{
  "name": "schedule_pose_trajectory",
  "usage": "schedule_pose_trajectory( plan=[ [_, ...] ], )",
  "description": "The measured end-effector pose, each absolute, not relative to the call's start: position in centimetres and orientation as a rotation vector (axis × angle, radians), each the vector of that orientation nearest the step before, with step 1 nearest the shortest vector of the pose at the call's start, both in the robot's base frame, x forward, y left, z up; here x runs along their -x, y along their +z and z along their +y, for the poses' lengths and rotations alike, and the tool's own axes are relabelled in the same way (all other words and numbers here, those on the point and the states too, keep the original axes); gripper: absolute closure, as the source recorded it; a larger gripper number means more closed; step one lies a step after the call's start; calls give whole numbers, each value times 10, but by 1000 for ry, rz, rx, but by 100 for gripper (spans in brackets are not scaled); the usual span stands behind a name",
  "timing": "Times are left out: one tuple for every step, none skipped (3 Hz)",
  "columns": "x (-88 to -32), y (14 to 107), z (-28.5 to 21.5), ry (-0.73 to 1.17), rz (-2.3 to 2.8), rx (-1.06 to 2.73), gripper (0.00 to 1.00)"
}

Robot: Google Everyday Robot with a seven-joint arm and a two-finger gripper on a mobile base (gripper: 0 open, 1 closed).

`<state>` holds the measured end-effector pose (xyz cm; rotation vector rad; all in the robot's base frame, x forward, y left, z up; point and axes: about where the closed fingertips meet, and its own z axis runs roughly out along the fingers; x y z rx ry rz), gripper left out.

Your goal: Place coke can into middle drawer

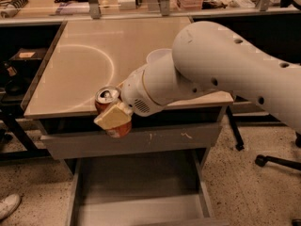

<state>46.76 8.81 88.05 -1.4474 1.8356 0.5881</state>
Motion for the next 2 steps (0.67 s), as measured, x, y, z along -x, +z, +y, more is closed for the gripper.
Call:
schedule_pose_trajectory(
  plan=[
    [-453, 856, 91, 616, 1873, 1444, 100],
    [-432, 813, 96, 675, 1920, 1413, 100]
  ],
)
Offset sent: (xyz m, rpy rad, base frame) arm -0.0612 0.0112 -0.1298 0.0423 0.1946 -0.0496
